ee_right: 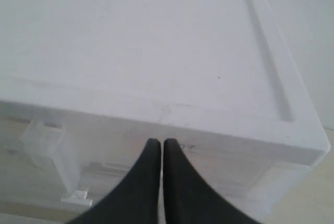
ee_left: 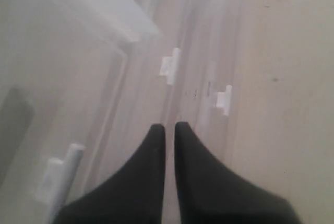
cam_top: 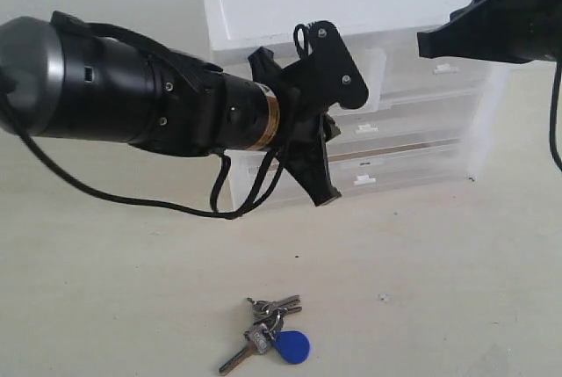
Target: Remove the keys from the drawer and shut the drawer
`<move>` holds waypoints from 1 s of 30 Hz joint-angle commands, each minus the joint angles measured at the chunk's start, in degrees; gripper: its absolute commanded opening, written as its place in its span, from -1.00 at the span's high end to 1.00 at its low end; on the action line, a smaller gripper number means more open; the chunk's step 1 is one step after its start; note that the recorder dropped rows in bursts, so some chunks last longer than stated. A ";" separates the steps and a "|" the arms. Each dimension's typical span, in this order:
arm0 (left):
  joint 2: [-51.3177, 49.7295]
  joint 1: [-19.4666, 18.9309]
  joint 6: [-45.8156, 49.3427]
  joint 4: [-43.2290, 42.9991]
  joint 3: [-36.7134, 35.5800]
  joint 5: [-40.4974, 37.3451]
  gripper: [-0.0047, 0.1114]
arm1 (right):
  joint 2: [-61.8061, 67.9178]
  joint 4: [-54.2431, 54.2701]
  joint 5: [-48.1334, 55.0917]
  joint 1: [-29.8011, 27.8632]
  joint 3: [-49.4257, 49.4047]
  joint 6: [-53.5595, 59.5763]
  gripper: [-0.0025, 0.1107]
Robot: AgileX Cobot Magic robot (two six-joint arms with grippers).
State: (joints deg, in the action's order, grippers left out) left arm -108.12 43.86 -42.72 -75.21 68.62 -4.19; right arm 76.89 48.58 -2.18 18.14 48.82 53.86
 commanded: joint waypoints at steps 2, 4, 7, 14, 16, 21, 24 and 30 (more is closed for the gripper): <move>-0.53 -1.41 -0.67 2.32 2.06 -4.21 0.84 | -0.28 -0.33 0.99 -0.43 -0.21 0.76 0.96; 0.41 -1.41 -0.77 2.32 2.06 -4.97 0.84 | -0.28 -0.33 1.10 -0.43 -0.21 1.06 0.96; 2.10 -1.30 -1.68 2.32 1.82 -2.44 0.84 | -0.28 -0.33 0.99 -0.43 -0.21 1.06 0.96; 2.25 -1.94 -1.89 1.48 1.95 -5.87 0.84 | -0.28 -0.33 1.86 -0.43 -0.21 1.06 0.96; 1.81 -2.78 -4.34 -0.30 1.95 -5.88 0.84 | -0.28 -0.33 1.86 -0.43 -0.21 1.06 0.96; 2.90 -2.12 -11.27 -5.32 1.79 -6.50 0.84 | -0.28 -0.33 3.32 -0.43 -0.21 2.17 0.96; 4.99 0.47 -10.33 -6.68 -1.35 -2.12 0.84 | -0.28 -0.33 3.42 -0.43 -0.21 2.14 0.96; 2.85 4.83 -7.98 -12.68 -7.97 3.31 0.84 | -0.28 -0.33 3.30 -0.43 -0.21 2.30 0.96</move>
State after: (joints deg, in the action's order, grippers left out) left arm -103.44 47.23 -51.97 -85.99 62.21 1.70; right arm 76.89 48.44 1.09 18.14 48.82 55.52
